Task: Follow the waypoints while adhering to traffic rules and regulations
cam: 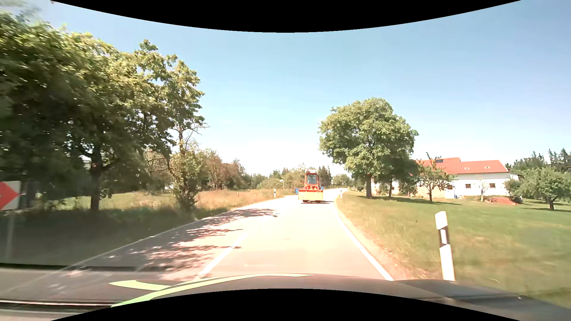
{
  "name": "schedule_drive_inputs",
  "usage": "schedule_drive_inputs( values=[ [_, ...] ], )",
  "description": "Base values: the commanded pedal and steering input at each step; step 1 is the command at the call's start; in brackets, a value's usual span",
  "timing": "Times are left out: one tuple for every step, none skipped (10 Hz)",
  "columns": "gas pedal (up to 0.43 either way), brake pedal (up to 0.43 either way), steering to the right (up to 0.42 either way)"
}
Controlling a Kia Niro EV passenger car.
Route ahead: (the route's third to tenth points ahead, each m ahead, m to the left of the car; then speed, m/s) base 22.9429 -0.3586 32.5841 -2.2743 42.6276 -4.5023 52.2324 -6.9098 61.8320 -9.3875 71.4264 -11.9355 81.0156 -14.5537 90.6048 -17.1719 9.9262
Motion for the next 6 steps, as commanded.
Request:
schedule_drive_inputs(
  values=[
    [0.067, 0.000, 0.046],
    [0.059, 0.000, 0.046],
    [0.059, 0.000, 0.044],
    [0.059, 0.000, 0.042],
    [0.059, 0.000, 0.038],
    [0.047, 0.000, 0.037]
  ],
)
